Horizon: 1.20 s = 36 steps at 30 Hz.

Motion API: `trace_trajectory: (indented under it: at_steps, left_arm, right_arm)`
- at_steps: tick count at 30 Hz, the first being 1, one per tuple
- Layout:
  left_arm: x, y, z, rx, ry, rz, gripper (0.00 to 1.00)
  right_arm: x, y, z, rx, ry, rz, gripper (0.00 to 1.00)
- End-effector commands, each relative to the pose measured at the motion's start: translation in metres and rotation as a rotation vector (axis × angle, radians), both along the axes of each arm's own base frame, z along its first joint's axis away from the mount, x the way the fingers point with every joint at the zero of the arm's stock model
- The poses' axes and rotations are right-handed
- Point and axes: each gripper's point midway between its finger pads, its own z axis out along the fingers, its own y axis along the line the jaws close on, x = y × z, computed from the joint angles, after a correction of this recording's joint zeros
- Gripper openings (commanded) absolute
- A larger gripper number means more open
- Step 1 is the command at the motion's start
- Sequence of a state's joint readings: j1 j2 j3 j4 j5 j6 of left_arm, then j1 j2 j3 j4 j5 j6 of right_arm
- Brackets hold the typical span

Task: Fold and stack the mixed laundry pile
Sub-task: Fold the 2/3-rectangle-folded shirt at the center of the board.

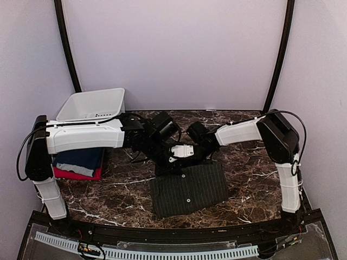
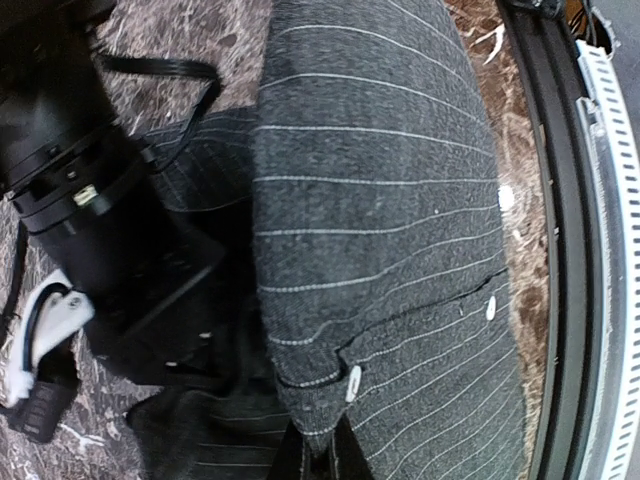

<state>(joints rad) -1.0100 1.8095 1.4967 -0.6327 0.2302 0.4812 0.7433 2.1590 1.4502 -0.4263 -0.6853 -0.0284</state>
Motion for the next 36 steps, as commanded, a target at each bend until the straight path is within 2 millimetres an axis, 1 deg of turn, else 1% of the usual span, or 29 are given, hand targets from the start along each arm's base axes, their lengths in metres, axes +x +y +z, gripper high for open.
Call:
trace_trajectory:
  at_steps: [1, 3, 4, 7, 10, 13, 16, 17, 19, 22, 25, 28, 29, 30, 32, 33, 36]
  left_arm:
    - [0.013, -0.005, 0.018, -0.008, -0.047, -0.031, 0.03]
    - [0.010, -0.005, 0.018, -0.003, -0.027, -0.046, 0.04]
    - [0.009, -0.003, 0.013, 0.009, -0.024, -0.049, 0.04]
    - [0.017, 0.000, -0.001, 0.036, -0.079, -0.053, 0.03]
    - [0.022, 0.000, -0.009, 0.048, -0.108, -0.059, 0.03]
    - [0.021, -0.003, -0.016, 0.049, -0.102, -0.068, 0.03]
    - [0.024, -0.002, -0.022, 0.062, -0.113, -0.066, 0.04]
    - [0.026, -0.002, -0.024, 0.070, -0.119, -0.063, 0.04]
    - [0.031, 0.000, -0.028, 0.084, -0.146, -0.059, 0.04]
    - [0.040, -0.002, -0.025, 0.076, -0.189, -0.064, 0.03]
    - [0.048, -0.008, -0.019, 0.065, -0.215, -0.081, 0.03]
    - [0.053, -0.008, -0.026, 0.085, -0.223, -0.094, 0.03]
    - [0.056, -0.008, -0.025, 0.095, -0.232, -0.099, 0.03]
    - [0.058, -0.008, -0.029, 0.107, -0.230, -0.099, 0.03]
    - [0.064, -0.008, -0.028, 0.111, -0.236, -0.096, 0.03]
    - [0.067, -0.006, -0.028, 0.113, -0.239, -0.092, 0.03]
    - [0.077, -0.005, -0.023, 0.105, -0.255, -0.083, 0.04]
  right_arm:
    - [-0.018, 0.003, 0.017, 0.021, 0.005, 0.029, 0.28]
    - [-0.009, -0.001, 0.026, 0.009, -0.028, 0.002, 0.30]
    - [-0.003, -0.002, 0.035, 0.018, -0.041, -0.008, 0.30]
    - [0.014, -0.004, 0.066, 0.070, -0.083, -0.027, 0.34]
    - [0.042, -0.015, 0.091, 0.095, -0.124, -0.068, 0.38]
    - [0.074, -0.021, 0.106, 0.107, -0.175, -0.116, 0.42]
    - [0.093, -0.018, 0.090, 0.060, -0.204, -0.119, 0.43]
    - [0.097, -0.016, 0.081, 0.041, -0.200, -0.111, 0.43]
    - [0.102, -0.014, 0.062, 0.014, -0.183, -0.112, 0.42]
    - [0.104, -0.011, 0.042, 0.012, -0.161, -0.111, 0.41]
    - [0.101, -0.009, 0.020, -0.001, -0.127, -0.086, 0.36]
    - [0.091, -0.008, -0.001, -0.019, -0.085, -0.047, 0.29]
    - [0.088, -0.008, -0.005, -0.021, -0.080, -0.036, 0.28]
    - [0.084, -0.008, -0.009, -0.024, -0.075, -0.024, 0.26]
    - [0.076, -0.008, -0.016, -0.040, -0.070, -0.002, 0.23]
    - [0.072, -0.008, -0.017, -0.043, -0.067, 0.006, 0.22]
    - [0.070, -0.008, -0.017, -0.036, -0.065, 0.007, 0.21]
